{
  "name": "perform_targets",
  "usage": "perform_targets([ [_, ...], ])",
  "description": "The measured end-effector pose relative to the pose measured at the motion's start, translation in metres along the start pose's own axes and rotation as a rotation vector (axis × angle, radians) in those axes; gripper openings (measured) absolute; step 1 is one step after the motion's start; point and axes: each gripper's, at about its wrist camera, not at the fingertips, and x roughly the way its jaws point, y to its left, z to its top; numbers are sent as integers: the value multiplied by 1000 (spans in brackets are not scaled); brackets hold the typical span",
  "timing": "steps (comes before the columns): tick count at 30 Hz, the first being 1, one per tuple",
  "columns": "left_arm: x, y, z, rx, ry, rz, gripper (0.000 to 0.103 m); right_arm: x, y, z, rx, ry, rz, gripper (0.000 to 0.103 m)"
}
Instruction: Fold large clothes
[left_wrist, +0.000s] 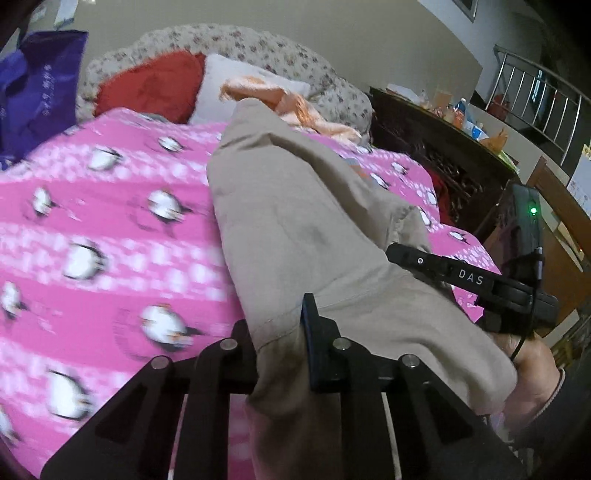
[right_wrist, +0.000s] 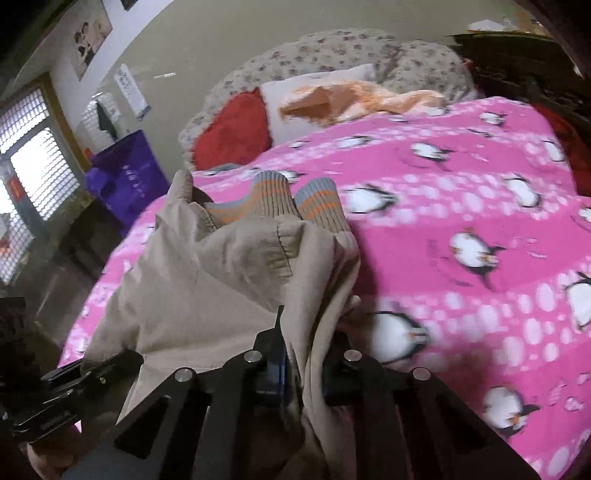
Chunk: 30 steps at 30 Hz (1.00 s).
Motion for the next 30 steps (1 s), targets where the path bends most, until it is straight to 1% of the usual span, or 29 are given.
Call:
perform_targets([
  [3,-23,37,10,3,-9,42,15,19,36,0,-1,3,73,11],
  [5,-30,62,14,3,4,68,15,34,58,3,-11,5,105,11],
  [7,-28,86,12,-21,25,84,20,52,75,5,-4,20,129,11],
  [8,-22,94,8,-35,44,82,23,61,81,5,-15,28,120,11],
  [9,-9,101,3,-45,77,84,29,73,83,4,-23,42,85,11],
  [10,0,104,-3,-42,100,96,37,82,82,3,-20,62,49,14],
  [11,9,107,-8,-35,120,116,40,90,79,1,-15,87,18,17],
  [12,9,106,-10,-31,114,128,45,95,75,1,-7,108,-10,26],
  [15,-8,102,-11,-39,65,141,46,78,77,5,-44,88,-29,32],
  [17,-24,96,-11,-33,42,156,46,61,81,8,-79,78,-44,33],
  [20,-53,93,-17,-46,-7,128,46,16,98,8,-150,21,-40,33],
  [21,-60,92,-17,-47,-17,120,46,3,104,7,-170,8,-47,32],
  [23,-74,84,-22,-37,-34,112,48,-26,134,-1,-243,-25,-24,27],
  [24,-81,79,-24,-31,-46,112,48,-33,150,-5,-282,-20,-23,20],
  [25,-88,76,-28,-30,-58,106,50,-38,165,-11,-323,-12,-26,10],
  [26,-92,73,-33,-35,-65,101,54,-41,184,-21,-370,2,-7,8],
  [27,-94,71,-36,-35,-65,99,61,-40,196,-30,-396,19,7,6],
  [28,-93,68,-41,-26,-60,95,66,-35,204,-37,-418,37,-13,2],
  [29,-90,65,-46,-11,-49,92,67,-29,209,-46,-437,58,-40,1],
  [30,-85,65,-50,-2,-25,99,67,-16,208,-55,-442,103,-46,0],
])
